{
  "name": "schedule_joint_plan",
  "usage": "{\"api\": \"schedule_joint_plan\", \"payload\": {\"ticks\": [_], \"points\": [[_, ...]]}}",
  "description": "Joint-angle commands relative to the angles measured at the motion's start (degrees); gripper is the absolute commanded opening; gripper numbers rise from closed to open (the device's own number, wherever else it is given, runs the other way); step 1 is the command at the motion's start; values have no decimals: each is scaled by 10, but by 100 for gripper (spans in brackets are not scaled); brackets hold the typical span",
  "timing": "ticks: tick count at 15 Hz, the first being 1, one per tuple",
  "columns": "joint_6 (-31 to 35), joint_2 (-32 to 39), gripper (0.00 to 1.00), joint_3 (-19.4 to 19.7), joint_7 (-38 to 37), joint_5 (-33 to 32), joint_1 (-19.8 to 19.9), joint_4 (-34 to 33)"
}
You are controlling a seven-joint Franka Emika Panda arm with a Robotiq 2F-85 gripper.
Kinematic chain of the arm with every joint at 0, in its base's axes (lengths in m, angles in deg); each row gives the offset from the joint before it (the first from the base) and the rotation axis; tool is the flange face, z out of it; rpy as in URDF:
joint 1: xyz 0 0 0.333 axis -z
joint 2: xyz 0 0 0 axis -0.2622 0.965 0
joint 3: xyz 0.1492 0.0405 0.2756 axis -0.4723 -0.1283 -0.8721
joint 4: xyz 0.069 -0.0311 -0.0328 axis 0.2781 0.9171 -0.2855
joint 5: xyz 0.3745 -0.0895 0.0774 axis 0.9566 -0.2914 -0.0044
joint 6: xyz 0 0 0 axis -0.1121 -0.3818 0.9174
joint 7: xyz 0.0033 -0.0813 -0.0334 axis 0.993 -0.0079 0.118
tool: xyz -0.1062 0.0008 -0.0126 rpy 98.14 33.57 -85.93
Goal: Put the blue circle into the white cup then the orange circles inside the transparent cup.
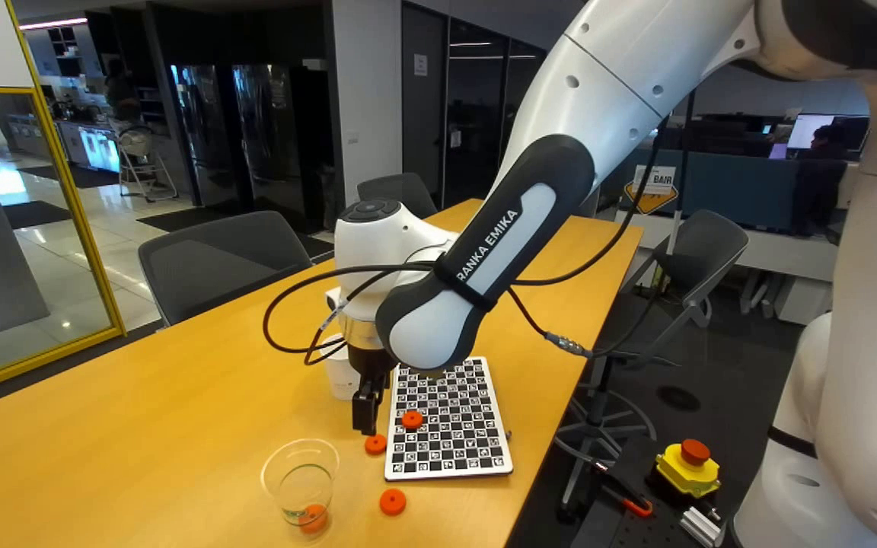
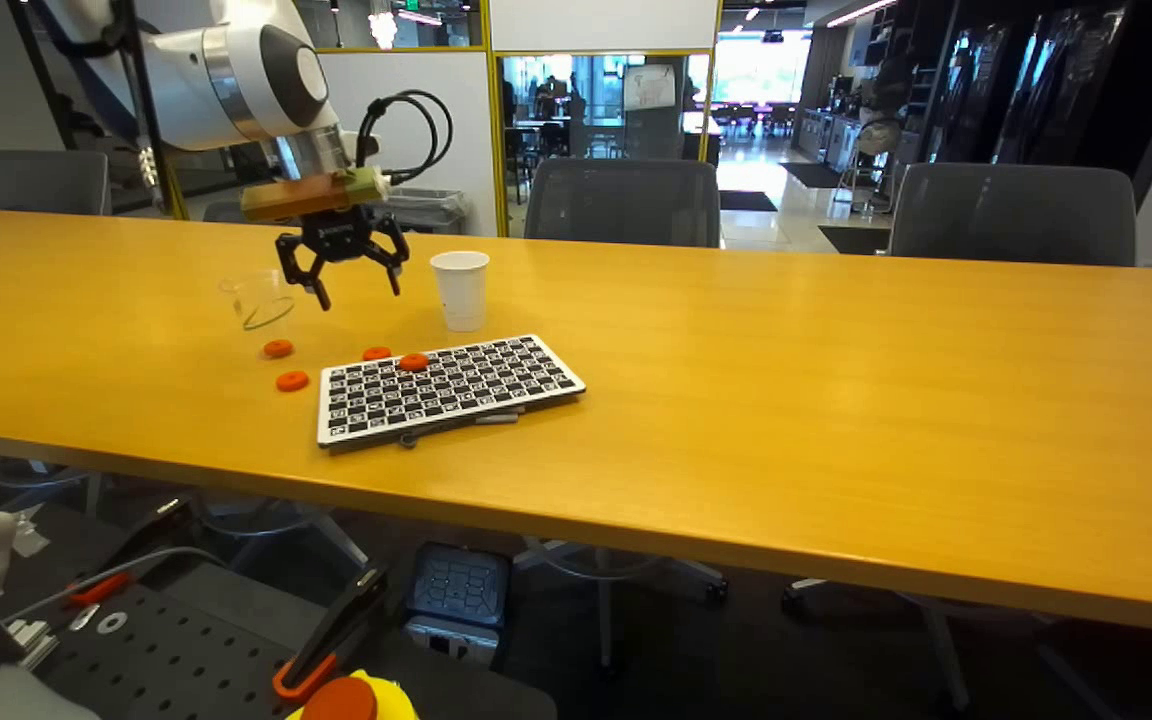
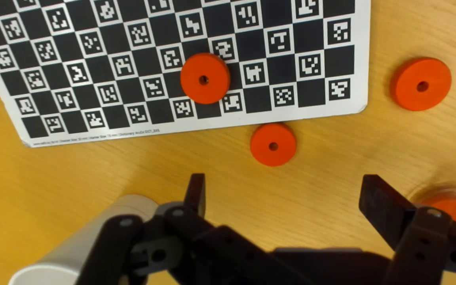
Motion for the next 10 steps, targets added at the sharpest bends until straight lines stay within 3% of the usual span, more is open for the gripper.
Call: {"api": "schedule_joint_plan", "payload": {"ticks": [1, 10], "points": [[38, 35, 100, -5, 53, 40, 12, -13], [43, 82, 100, -31, 165, 144, 48, -30]]}}
